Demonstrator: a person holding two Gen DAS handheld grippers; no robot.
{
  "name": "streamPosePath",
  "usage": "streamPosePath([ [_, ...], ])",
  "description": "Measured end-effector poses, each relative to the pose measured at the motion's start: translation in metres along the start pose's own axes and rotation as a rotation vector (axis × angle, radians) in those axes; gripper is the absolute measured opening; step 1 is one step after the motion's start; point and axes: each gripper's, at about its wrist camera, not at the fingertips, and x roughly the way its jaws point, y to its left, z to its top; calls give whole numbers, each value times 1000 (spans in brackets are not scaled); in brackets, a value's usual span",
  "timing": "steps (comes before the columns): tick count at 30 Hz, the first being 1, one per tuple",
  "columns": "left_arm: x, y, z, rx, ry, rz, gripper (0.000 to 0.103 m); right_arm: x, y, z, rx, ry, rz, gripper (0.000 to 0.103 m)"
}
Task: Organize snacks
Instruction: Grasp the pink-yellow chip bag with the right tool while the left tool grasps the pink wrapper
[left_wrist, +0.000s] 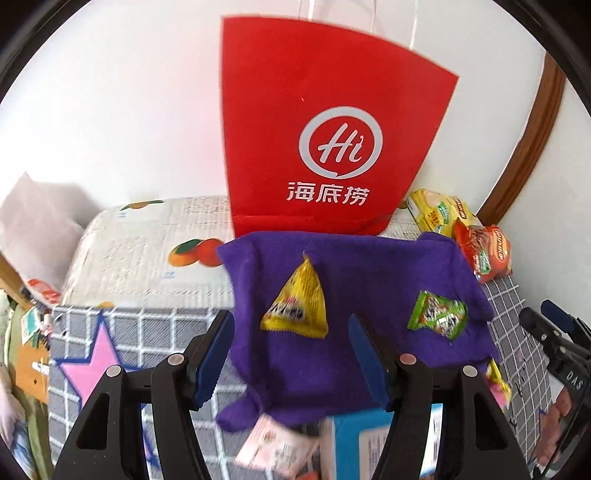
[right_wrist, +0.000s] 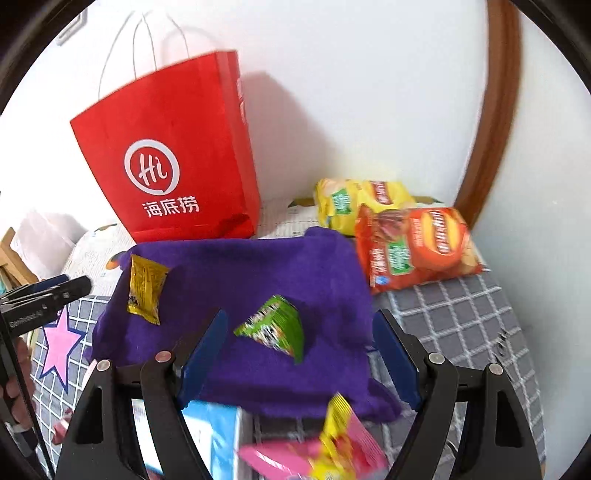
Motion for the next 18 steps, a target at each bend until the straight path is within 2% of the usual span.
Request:
streamPosePath([
  [4, -27, 7, -20, -7, -8, 14, 62, -21, -15, -20, 40, 10, 37, 80],
  [9, -52, 14, -43, -19, -24, 19, 65, -30, -21, -49, 28, 42, 38, 80],
  [13, -59, 17, -58, -35, -16, 28, 65, -33, -24, -74, 19, 71, 47, 88],
  [18, -63, 21, -73, -48, -3, 40, 65, -32, -21, -100, -33, 86, 47, 89],
])
